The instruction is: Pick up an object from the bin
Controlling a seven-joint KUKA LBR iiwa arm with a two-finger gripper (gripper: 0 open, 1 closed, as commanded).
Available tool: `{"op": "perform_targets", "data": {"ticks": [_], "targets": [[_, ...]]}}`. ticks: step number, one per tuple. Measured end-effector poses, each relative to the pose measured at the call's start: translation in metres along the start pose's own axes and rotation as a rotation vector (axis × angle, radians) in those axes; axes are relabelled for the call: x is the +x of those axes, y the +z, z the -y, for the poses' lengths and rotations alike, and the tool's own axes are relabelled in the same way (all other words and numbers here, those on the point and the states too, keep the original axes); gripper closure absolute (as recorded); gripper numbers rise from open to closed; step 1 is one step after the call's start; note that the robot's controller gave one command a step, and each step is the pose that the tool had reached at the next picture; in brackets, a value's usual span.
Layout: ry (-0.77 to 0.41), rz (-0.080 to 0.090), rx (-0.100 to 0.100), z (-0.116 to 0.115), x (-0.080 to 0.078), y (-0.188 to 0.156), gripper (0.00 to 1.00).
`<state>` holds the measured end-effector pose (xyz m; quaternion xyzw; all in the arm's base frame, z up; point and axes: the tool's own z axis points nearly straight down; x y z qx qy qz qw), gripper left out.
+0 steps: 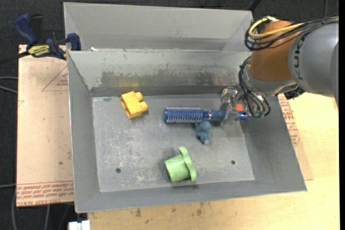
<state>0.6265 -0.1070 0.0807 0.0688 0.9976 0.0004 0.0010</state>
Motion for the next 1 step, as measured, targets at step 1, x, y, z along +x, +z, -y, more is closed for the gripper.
{"op": "perform_targets", "data": {"ticks": [1], "targets": [[0.016,0.009,0.001,-0.0001,0.0058,-0.1875,1.0]]}}
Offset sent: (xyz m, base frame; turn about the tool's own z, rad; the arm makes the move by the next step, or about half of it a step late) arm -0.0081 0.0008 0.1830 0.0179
